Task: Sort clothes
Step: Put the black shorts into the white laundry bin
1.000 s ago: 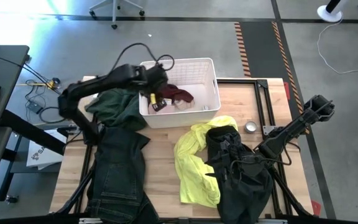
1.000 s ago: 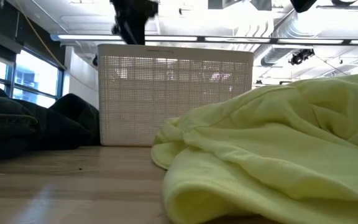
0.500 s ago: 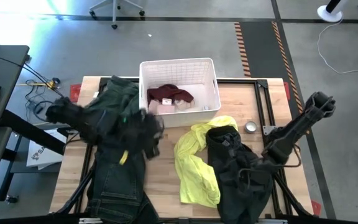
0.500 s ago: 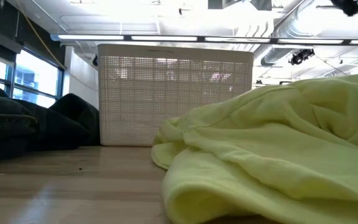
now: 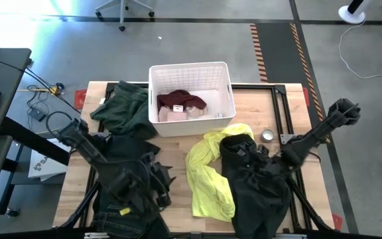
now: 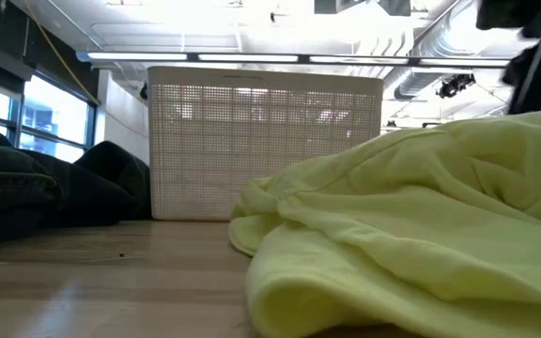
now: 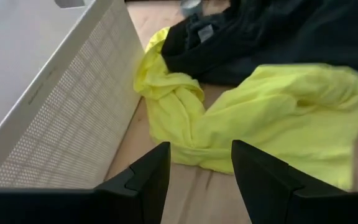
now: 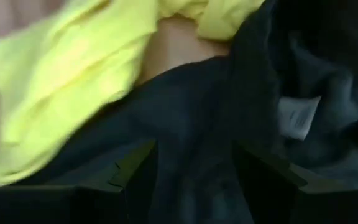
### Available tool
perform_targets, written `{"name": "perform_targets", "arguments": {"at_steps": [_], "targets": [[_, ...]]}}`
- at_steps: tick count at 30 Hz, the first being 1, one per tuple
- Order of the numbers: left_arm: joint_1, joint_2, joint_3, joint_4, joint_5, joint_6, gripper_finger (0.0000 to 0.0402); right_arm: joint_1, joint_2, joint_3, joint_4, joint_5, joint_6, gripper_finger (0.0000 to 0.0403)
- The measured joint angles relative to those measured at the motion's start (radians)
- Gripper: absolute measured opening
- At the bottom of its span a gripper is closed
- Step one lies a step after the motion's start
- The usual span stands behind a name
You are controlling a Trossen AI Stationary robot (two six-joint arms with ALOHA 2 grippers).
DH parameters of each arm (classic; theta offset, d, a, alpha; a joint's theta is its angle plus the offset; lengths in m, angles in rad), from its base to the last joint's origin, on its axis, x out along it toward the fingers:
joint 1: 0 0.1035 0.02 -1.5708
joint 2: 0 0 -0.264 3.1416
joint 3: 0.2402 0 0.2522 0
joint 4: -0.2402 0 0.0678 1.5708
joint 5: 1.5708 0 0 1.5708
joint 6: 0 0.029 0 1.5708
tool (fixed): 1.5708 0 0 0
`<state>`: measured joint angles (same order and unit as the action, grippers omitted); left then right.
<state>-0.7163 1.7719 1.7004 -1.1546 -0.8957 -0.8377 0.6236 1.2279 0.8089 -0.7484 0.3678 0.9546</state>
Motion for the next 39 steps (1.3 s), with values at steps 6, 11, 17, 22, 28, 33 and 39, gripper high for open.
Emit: {"name": "perform_targets", "arguments": {"at_steps": [6, 11, 17, 22, 28, 33, 39], "targets": [[0.042, 0.022, 0.000, -0.002, 0.053, 0.028, 0.0168, -0.206, 0.064, 0.000, 0.031, -0.025, -0.258, 0.0204], [0.050, 0.022, 0.000, -0.004, 0.060, 0.046, 0.0168, -0.358, 0.092, 0.000, 0.094, -0.117, -0.410, 0.0204], [0.041, 0.022, 0.000, -0.004, 0.063, 0.038, 0.0168, -0.434, 0.182, 0.000, 0.221, -0.268, -0.546, 0.0201], [0.034, 0.022, 0.000, -0.004, 0.061, 0.038, 0.0168, -0.443, 0.309, 0.000, 0.235, -0.340, -0.570, 0.0136], [0.034, 0.022, 0.000, -0.008, 0.041, 0.046, 0.0168, -0.443, 0.330, 0.042, 0.280, -0.478, -0.589, 0.0014], [0.035, 0.022, 0.000, -0.009, 0.013, 0.055, 0.0168, -0.403, 0.276, 0.256, 0.151, -0.465, -0.617, 0.0006], [0.035, 0.022, 0.000, -0.009, -0.044, 0.079, 0.0168, -0.306, 0.286, 0.657, 0.046, -0.360, -0.777, 0.0004]]}}
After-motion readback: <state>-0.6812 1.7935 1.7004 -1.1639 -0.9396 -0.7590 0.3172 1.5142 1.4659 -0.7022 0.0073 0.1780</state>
